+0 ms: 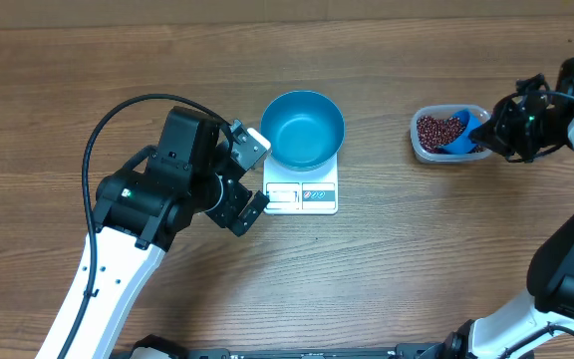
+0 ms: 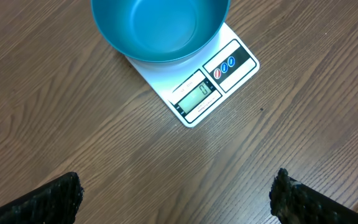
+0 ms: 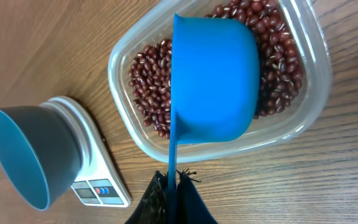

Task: Scoop item into bowl and weigh 150g on scale
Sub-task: 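Drag the scoop through the beans with the right gripper, then lift the filled blue scoop and carry it over the teal bowl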

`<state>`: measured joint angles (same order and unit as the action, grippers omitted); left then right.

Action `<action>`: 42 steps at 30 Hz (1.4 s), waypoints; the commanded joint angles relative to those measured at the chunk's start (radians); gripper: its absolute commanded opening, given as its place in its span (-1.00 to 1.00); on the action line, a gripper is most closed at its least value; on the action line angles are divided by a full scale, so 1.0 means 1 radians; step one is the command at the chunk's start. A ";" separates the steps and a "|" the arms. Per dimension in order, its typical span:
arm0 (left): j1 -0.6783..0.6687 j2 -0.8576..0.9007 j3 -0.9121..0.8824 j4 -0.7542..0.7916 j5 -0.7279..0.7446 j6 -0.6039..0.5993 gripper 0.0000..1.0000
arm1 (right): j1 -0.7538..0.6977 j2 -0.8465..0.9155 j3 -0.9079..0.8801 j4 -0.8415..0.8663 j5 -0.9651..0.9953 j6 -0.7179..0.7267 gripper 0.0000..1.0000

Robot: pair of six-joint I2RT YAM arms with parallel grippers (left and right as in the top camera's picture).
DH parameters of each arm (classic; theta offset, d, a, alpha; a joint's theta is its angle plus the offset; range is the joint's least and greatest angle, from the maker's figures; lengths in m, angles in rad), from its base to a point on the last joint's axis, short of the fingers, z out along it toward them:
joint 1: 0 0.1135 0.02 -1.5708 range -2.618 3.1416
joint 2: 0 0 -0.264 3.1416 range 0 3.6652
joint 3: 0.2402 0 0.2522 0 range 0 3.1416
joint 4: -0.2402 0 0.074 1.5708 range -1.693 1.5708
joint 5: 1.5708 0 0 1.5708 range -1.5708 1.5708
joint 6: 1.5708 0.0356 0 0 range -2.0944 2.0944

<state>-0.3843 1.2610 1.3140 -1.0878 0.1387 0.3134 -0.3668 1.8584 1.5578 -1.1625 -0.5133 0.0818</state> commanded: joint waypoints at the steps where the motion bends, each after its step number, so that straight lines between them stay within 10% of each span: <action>1: -0.001 -0.006 0.024 -0.001 0.010 -0.014 0.99 | -0.047 0.001 -0.001 0.007 -0.120 -0.013 -0.92; 42: -0.001 -0.006 0.024 -0.001 0.010 -0.014 0.99 | -0.204 0.001 -0.001 -0.220 -0.597 -0.301 -0.92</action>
<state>-0.3843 1.2610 1.3140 -1.0874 0.1390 0.3130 -0.5770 1.8584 1.5578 -1.3781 -1.0016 -0.1703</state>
